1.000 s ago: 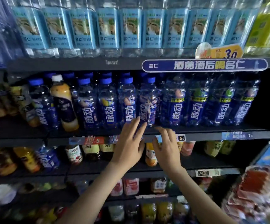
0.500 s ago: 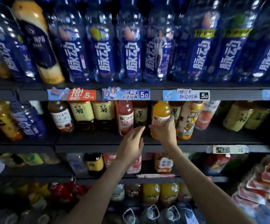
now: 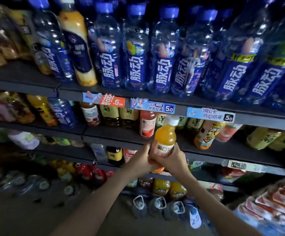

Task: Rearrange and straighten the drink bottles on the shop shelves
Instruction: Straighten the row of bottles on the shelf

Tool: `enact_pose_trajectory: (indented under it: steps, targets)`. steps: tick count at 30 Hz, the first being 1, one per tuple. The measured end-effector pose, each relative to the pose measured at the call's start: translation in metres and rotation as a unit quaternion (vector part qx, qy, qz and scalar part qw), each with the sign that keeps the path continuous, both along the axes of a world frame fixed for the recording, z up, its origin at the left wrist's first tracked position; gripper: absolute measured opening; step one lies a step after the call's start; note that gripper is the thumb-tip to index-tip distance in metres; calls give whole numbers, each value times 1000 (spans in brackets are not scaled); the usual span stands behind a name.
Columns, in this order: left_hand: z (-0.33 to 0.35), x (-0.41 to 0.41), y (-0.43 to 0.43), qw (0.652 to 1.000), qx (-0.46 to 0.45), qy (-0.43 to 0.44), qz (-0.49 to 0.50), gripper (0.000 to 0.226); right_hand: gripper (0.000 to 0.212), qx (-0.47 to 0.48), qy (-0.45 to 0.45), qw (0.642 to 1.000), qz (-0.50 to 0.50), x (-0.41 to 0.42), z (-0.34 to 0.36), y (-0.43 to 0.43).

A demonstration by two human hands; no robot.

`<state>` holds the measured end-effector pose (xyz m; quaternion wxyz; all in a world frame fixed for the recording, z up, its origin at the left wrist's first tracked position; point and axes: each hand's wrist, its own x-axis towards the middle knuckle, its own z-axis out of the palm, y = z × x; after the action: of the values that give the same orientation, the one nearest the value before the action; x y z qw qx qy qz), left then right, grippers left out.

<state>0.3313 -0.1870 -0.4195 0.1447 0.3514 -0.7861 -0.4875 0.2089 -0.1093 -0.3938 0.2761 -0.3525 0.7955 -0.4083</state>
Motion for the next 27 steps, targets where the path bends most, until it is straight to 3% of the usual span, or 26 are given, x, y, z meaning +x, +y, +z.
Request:
enact_pose_trajectory:
  steps: [4, 9, 17, 21, 24, 27]
  targets:
    - [16, 49, 0, 999, -6, 2, 44, 56, 64, 18, 2, 997, 75, 52, 11, -12]
    - [42, 134, -12, 993, 15, -16, 116, 69, 74, 44, -31, 982, 183, 120, 28, -47]
    - [106, 321, -56, 988, 3, -21, 154, 63, 62, -55, -16, 957, 284, 274, 74, -108]
    - [142, 446, -102, 968, -64, -68, 234, 69, 56, -113, 1, 956, 272, 356, 119, -152]
    - [179, 516, -137, 942, -141, -104, 288, 42, 44, -142, 31, 951, 271, 407, 154, -186]
    - [218, 560, -174, 917, -223, -157, 291, 34, 43, -183, 55, 942, 276, 447, 189, -219]
